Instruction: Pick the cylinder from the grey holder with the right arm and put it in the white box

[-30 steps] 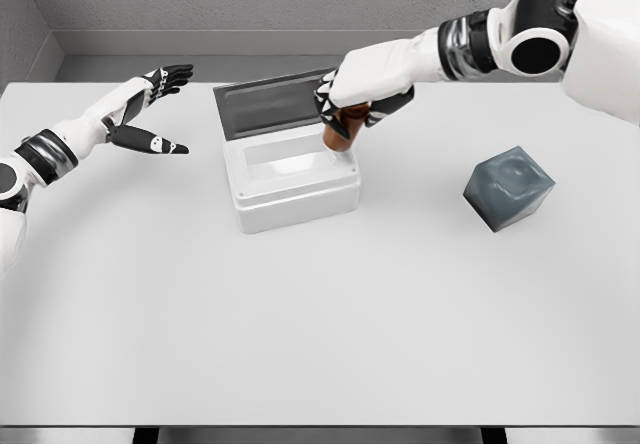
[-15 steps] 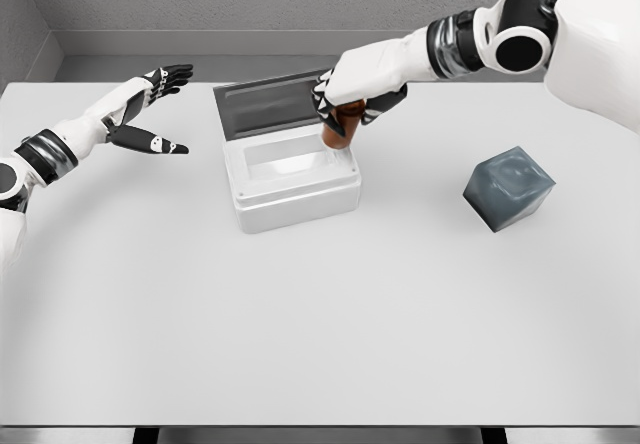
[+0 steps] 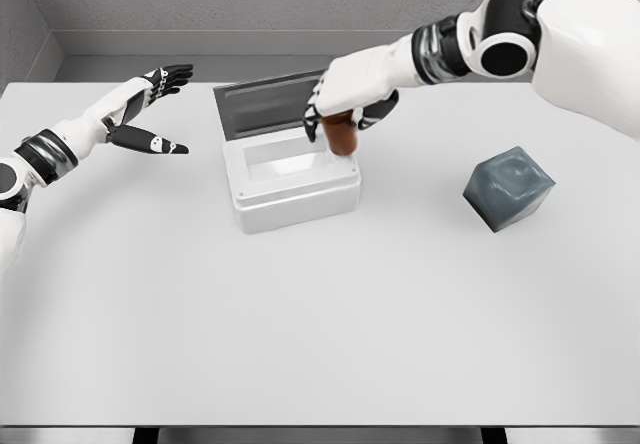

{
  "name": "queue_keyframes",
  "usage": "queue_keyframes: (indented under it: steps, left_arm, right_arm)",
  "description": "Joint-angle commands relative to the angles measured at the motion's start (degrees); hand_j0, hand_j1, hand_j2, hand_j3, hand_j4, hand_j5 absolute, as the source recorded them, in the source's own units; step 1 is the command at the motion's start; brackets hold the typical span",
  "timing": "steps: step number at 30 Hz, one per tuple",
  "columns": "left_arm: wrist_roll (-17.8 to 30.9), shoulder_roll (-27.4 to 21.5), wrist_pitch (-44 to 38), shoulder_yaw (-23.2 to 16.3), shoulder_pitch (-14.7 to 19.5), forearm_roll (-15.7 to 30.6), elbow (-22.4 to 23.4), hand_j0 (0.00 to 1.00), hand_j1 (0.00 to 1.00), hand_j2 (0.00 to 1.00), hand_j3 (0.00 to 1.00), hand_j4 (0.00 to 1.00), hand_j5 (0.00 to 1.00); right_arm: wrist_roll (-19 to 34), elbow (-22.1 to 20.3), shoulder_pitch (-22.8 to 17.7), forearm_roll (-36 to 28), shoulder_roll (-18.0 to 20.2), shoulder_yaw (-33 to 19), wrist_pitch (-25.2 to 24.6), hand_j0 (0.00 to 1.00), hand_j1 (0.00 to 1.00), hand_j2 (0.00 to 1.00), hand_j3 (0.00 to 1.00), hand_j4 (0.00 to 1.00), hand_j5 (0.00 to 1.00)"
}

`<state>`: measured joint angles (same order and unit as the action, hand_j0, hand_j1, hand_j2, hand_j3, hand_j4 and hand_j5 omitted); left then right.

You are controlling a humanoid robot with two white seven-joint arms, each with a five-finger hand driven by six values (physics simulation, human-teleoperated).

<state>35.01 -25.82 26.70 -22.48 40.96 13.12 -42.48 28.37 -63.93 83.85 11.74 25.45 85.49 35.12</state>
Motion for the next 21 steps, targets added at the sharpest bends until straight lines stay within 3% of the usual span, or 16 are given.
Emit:
queue_keyframes:
  steps: [1,4,9,11,16,21]
  left_arm:
    - [-0.01,-0.11,-0.07,0.07,0.00,0.41,-0.06,1.00,1.00,1.00,1.00,1.00,1.00]
    - [-0.01,-0.02,-0.07,0.07,0.00,0.41,-0.14,1.00,1.00,1.00,1.00,1.00,1.00]
    - [-0.01,-0.11,-0.07,0.07,0.00,0.41,-0.06,1.00,1.00,1.00,1.00,1.00,1.00]
    - [-0.01,-0.11,-0.07,0.07,0.00,0.41,-0.06,1.00,1.00,1.00,1.00,1.00,1.00]
    - [-0.01,-0.37,-0.07,0.07,0.00,0.50,-0.06,1.00,1.00,1.00,1.00,1.00,1.00]
    - [-0.01,-0.64,-0.07,0.07,0.00,0.50,-0.84,1.00,1.00,1.00,1.00,1.00,1.00]
  right_arm:
    - [0.02,-0.67,-0.09,0.74,0.04,-1.03,-0.12,0.92,0.92,0.92,0.92,0.92,0.92]
    - [-0.07,-2.16,-0.09,0.74,1.18,-3.05,-0.12,0.93,0.93,0.93,0.93,0.93,0.93]
    - [-0.07,-11.30,-0.09,0.74,5.66,-9.12,-0.12,0.95,0.95,0.95,0.95,0.95,0.95]
    - [-0.16,-17.28,-0.09,0.65,8.92,-11.14,-0.12,0.95,0.95,0.95,0.95,0.95,0.95]
    - [-0.95,-25.63,-0.35,0.21,17.79,-11.75,-0.12,0.99,0.99,0.99,0.99,0.99,0.99]
    - [-1.13,-29.50,-0.35,-2.51,25.62,-13.16,-0.12,1.00,1.00,1.00,1.00,1.00,1.00]
